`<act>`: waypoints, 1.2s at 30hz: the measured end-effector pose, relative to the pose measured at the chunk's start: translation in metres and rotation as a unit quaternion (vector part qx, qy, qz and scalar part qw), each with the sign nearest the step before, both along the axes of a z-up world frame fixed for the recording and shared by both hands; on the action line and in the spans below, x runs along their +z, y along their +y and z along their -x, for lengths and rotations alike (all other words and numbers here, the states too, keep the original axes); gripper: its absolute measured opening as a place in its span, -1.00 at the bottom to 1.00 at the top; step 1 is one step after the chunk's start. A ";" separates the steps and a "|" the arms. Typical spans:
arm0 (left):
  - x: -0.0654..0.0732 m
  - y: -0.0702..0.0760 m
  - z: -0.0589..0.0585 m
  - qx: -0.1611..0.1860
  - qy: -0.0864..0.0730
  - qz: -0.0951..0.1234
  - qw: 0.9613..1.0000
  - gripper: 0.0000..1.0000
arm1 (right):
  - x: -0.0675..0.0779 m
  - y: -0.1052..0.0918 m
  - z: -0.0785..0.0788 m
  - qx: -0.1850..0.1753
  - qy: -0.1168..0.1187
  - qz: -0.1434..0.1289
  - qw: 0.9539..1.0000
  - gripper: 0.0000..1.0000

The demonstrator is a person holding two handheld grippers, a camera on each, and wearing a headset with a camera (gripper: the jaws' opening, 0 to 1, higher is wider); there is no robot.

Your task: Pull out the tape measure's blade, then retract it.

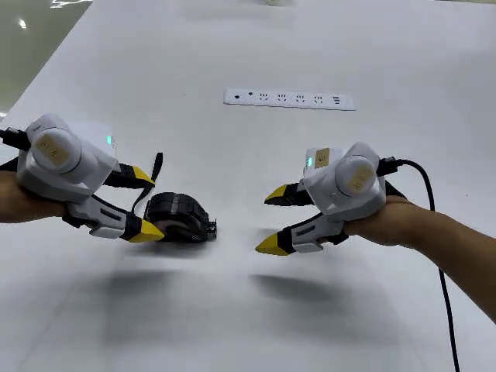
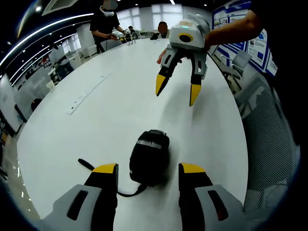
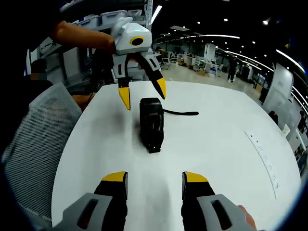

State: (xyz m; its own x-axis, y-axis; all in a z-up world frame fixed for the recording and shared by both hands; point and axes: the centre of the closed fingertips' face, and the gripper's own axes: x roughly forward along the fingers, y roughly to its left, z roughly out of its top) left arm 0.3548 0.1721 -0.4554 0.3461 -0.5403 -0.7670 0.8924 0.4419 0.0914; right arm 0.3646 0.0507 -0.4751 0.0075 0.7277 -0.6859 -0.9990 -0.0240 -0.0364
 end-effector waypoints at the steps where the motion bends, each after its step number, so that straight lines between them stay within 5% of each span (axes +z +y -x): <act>1: -0.001 0.000 0.000 -0.002 0.001 -0.002 1.000 -0.10 | 0.000 0.002 0.000 0.001 0.002 0.000 1.000 -0.19; 18: -0.017 -0.001 -0.003 -0.040 0.032 -0.033 0.998 -0.23 | -0.021 0.033 0.000 0.041 0.012 0.022 0.999 -0.38; 36: -0.031 0.001 -0.005 -0.054 0.037 -0.058 0.996 -0.41 | -0.038 0.060 0.002 0.065 0.022 0.034 0.997 -0.52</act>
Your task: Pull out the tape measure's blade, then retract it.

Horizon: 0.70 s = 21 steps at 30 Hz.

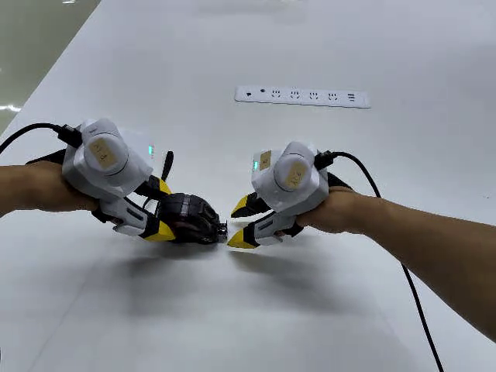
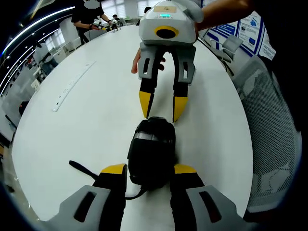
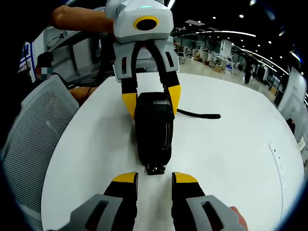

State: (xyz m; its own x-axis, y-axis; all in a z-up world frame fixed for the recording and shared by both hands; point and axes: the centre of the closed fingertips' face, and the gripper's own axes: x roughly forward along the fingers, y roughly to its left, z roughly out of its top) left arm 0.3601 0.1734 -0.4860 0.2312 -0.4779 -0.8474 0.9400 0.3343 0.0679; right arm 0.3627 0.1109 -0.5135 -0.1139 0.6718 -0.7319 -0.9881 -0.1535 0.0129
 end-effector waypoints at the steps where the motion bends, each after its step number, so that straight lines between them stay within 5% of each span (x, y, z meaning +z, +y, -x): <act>1: 0.000 0.000 0.000 -0.001 0.001 0.001 1.000 -0.41 | -0.001 0.001 0.000 0.001 0.001 0.001 1.000 -0.52; 21: -0.003 -0.001 0.001 -0.007 0.001 0.005 1.000 -0.45 | -0.008 0.014 0.002 0.011 0.002 -0.007 1.000 -0.62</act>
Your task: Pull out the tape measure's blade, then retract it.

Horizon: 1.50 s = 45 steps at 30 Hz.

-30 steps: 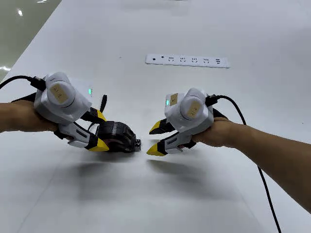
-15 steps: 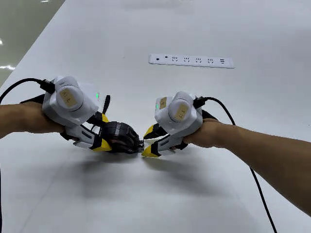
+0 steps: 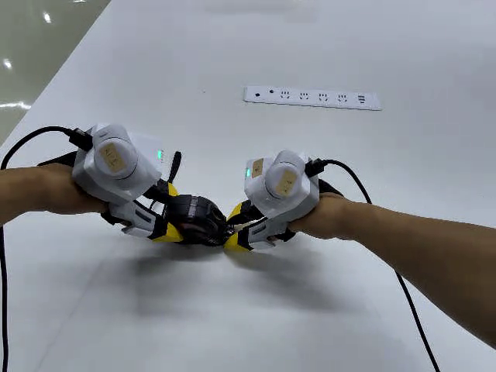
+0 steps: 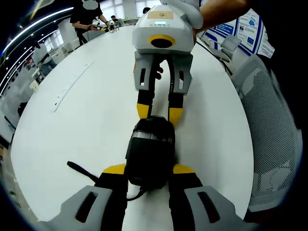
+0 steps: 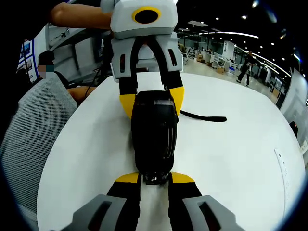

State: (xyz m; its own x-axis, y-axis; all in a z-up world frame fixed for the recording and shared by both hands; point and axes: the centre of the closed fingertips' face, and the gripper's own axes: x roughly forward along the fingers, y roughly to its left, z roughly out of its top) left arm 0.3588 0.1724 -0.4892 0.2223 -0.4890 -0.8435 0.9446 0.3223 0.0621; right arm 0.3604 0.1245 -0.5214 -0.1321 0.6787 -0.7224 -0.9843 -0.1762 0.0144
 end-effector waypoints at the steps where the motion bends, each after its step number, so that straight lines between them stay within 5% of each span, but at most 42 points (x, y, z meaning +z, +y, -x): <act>1: 0.000 0.000 0.000 0.000 0.000 0.000 1.000 -0.45 | 0.000 0.000 0.000 0.001 -0.002 -0.003 1.000 -0.62; 45: 0.000 0.000 0.000 0.000 0.006 0.010 1.000 -0.48 | -0.001 -0.004 -0.002 0.015 -0.017 -0.010 1.000 -0.82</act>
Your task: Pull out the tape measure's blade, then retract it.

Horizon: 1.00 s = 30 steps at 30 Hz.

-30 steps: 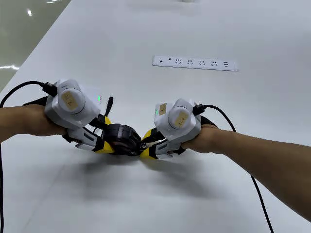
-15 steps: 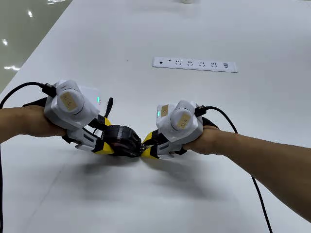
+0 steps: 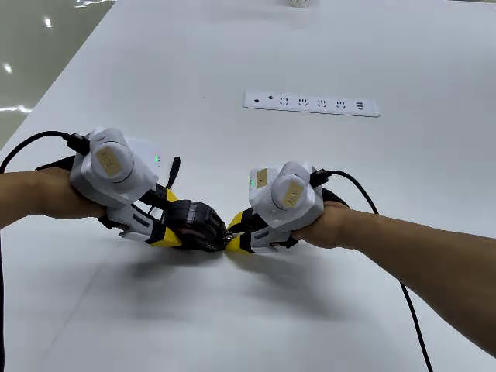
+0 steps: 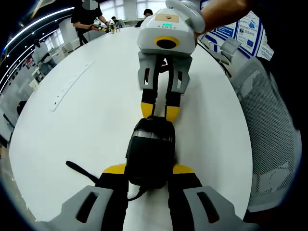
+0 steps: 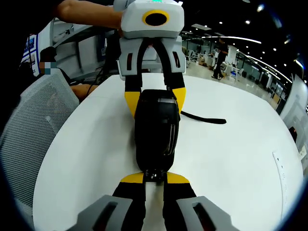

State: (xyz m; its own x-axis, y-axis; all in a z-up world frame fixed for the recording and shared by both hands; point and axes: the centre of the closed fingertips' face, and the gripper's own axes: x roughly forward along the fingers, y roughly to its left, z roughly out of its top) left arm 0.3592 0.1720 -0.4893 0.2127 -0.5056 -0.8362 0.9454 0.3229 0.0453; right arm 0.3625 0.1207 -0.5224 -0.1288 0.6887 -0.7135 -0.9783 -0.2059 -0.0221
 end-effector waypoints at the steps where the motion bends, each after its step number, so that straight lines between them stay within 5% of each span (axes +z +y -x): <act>1: 0.000 0.000 0.000 0.000 0.000 0.000 1.000 -0.48 | 0.000 0.000 0.000 0.001 -0.001 0.000 1.000 -0.82; 30: 0.000 0.000 0.001 0.000 0.003 0.000 1.000 -0.49 | -0.001 -0.005 0.001 0.004 -0.002 0.006 1.000 -0.83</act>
